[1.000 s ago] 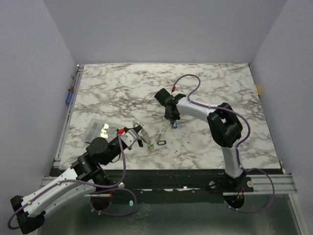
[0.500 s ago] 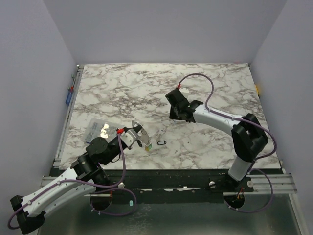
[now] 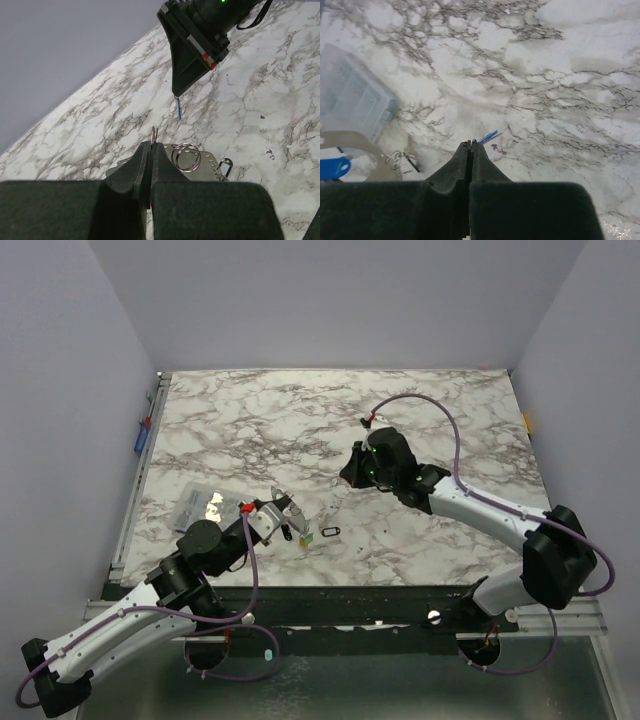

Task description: Put the keys on the keyring

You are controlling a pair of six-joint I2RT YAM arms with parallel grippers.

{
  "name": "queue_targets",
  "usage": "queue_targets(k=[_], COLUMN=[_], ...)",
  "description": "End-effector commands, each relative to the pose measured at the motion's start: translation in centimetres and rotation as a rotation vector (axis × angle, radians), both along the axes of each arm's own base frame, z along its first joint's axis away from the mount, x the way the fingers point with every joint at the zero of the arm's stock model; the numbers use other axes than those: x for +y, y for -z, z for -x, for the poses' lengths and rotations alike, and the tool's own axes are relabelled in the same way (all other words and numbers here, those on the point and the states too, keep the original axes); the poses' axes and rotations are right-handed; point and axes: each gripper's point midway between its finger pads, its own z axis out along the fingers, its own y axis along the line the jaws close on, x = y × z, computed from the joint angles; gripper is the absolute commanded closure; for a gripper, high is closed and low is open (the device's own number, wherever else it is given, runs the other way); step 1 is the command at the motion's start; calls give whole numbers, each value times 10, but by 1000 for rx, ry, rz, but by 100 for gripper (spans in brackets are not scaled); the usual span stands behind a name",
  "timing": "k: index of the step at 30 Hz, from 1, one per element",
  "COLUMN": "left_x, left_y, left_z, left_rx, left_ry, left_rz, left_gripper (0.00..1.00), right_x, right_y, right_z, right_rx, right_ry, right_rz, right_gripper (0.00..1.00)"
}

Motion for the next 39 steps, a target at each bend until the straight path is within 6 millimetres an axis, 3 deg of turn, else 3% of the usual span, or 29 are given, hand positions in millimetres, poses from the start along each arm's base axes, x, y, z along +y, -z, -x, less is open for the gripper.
queue_targets(k=[1,12,20,25,31,39], left_x=[-2,-11,-19,-24,-30,-48], left_y=[-8,-4,-8,-13,-20,-56], left_z=[0,3,5,4,1,0], left_rx=[-20,3,14,8,11,1], left_ry=[11,51,87,101,101,159], left_rz=[33,17,35,52,70,114], left_gripper=[100,100,100,100,100,100], right_x=[11,9,-3,-10,-21,-36], right_y=[-43,-110,-121,-122,-137,-169], right_z=[16,67,87,95,100,104], right_rx=[-142,-345,-374,-386,-447,-561], right_ry=[-177,-451,-516,-525,-515,-487], right_rz=[-64,-150,-131,-130,-114,-110], right_gripper=[99,99,99,99,99,99])
